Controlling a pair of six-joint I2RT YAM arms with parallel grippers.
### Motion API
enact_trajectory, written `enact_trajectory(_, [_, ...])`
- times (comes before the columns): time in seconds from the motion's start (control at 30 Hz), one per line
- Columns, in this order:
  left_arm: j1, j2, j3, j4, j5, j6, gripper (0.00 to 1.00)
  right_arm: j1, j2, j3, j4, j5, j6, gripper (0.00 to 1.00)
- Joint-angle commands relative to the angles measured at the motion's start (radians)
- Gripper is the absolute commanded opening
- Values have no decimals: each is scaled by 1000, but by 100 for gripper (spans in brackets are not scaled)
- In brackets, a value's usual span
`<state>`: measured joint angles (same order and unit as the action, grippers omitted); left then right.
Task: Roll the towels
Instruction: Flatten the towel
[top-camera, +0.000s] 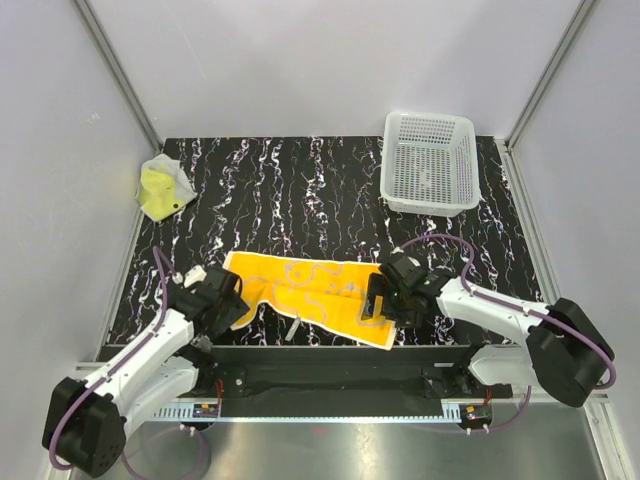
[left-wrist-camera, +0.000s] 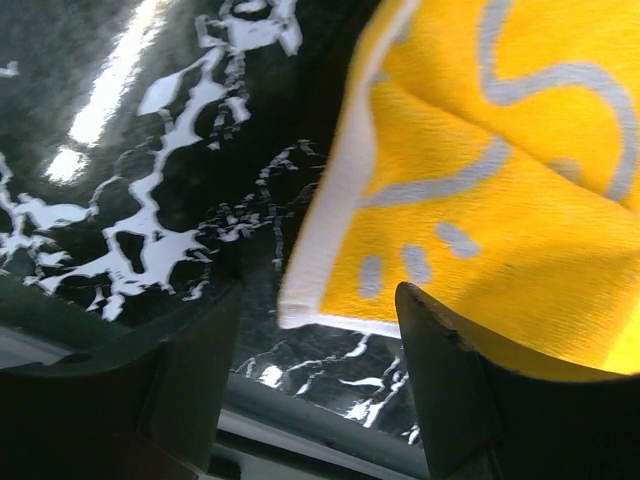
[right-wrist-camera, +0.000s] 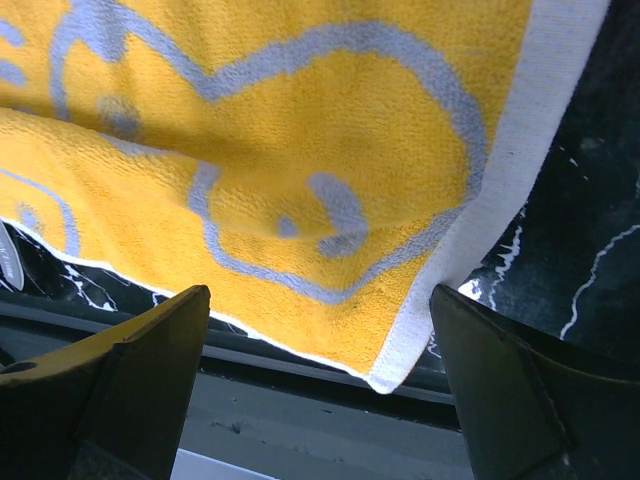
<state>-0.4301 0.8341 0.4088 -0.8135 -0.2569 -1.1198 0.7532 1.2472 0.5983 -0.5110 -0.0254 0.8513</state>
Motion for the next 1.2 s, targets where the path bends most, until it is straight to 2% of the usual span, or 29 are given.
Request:
enact_trajectory(0.0, [-13, 0, -15, 48, -45, 8, 69, -3, 64, -11, 88, -18, -18, 100])
enact_trajectory(0.1, [-13, 28, -4, 73, -33, 43, 66, -9, 80, 11, 91, -30, -23, 100])
enact_trajectory(0.17, [-13, 55, 5, 85, -28, 66, 57, -14, 78, 21, 86, -24, -26, 100])
enact_trajectory(0.2, [-13, 81, 18, 88, -25, 89, 38, -17, 77, 32, 78, -21, -31, 100])
enact_trajectory(0.27, [-15, 98, 24, 108, -22, 113, 23, -21, 74, 41, 68, -18, -34, 100])
enact_trajectory(0.33, [-16, 108, 27, 122, -18, 141, 0, -25, 72, 47, 57, -13, -40, 100])
enact_trajectory(0.5, [-16, 83, 38, 162, 39, 167, 0, -28, 19, 18, 39, -22, -29, 100])
enact_trajectory(0.63, [-16, -2, 102, 49, 28, 163, 0, -28, -41, -48, 39, -50, 9, 86])
enact_trajectory(0.73, [-15, -84, 180, -21, 48, 146, 0, -28, -89, -91, 20, -54, 37, 83])
enact_trajectory(0.9, [-15, -158, 326, -136, 82, 166, 0, -28, -183, -120, -55, -25, 91, 86])
enact_trajectory(1.0, [-15, -161, 341, -213, 102, 178, 0, -28, -232, -91, -118, 1, 97, 90])
enact_trajectory(1.17, [-16, -274, 361, -341, 45, 163, 2, -31, -270, 12, -250, 169, 68, 97])
